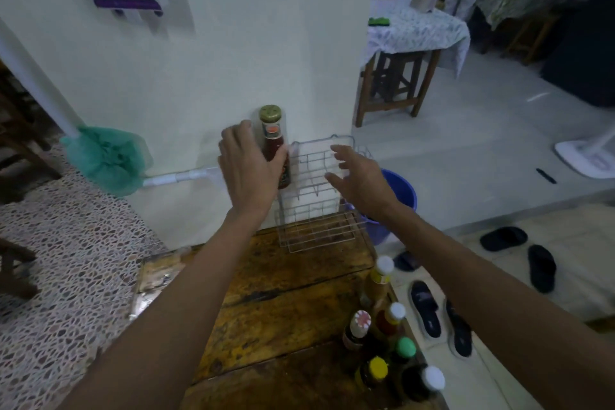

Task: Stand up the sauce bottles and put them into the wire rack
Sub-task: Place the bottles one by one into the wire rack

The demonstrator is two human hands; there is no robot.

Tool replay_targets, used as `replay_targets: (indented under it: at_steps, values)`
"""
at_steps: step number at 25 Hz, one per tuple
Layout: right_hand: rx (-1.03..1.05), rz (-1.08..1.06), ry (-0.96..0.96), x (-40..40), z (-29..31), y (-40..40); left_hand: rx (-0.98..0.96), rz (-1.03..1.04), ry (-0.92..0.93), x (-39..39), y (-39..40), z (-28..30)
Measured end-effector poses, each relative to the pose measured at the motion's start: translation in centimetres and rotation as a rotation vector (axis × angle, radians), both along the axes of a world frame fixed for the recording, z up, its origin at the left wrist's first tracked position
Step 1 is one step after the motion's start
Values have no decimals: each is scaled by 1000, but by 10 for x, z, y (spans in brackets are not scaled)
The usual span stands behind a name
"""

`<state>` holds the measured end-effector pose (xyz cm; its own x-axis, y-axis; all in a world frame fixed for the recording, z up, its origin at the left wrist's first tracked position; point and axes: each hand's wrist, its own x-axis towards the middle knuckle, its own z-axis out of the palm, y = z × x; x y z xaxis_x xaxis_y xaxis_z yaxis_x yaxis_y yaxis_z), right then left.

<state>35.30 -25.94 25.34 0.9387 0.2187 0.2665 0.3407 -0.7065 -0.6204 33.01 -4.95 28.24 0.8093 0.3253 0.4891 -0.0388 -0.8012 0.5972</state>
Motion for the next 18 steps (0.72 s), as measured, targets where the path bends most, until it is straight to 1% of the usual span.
replay_targets:
  at_steps: [1, 2, 3, 5, 6, 7, 9, 12, 15, 18]
  values:
    - [-17, -16, -2, -9, 1, -23, 72, -36, -58, -16, -14, -6]
    - [-45, -30, 17, -18, -3, -50, 89, -167, -37, -29, -31, -13]
    - [-95, -35, 68, -28, -8, -76, 56, -360, 85, -41, -50, -20]
    - [-229, -2, 197, -50, -29, -125, -15, -734, 503, -61, -88, -39]
    - [-276, 35, 267, -59, -46, -143, -22, -842, 664, -66, -104, -53]
    - [-311, 65, 352, -70, -64, -155, -16, -886, 749, -68, -116, -69]
    - [-295, 132, 475, -85, -97, -162, -32, -880, 780, -67, -133, -95]
    - [-156, 223, 519, -92, -139, -153, 2, -844, 765, -68, -145, -114]
    - [-104, 246, 471, -89, -146, -147, 37, -776, 714, -64, -154, -111]
    - [59, 208, 428, -83, -125, -143, 38, -622, 626, -57, -160, -72]
